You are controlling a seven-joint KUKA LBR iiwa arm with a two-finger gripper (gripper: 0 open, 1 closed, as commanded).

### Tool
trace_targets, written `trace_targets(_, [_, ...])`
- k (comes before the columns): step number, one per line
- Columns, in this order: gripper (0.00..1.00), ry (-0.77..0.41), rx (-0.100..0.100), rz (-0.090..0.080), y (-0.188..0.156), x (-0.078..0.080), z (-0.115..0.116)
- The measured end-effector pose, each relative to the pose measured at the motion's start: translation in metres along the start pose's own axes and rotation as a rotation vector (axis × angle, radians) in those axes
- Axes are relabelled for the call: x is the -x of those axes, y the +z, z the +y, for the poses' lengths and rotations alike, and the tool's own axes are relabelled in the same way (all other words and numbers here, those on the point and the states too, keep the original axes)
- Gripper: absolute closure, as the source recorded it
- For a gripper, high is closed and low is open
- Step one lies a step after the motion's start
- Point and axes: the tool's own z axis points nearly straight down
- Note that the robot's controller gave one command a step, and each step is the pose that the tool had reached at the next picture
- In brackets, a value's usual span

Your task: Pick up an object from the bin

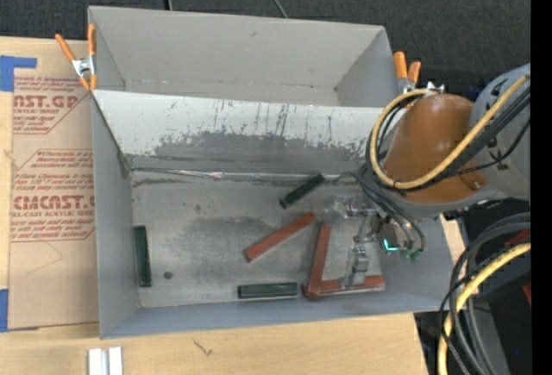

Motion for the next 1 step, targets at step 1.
trace_targets(1, [0.00,0.000,-0.001,-0.008,-0.0040,0.0020,0.0001])
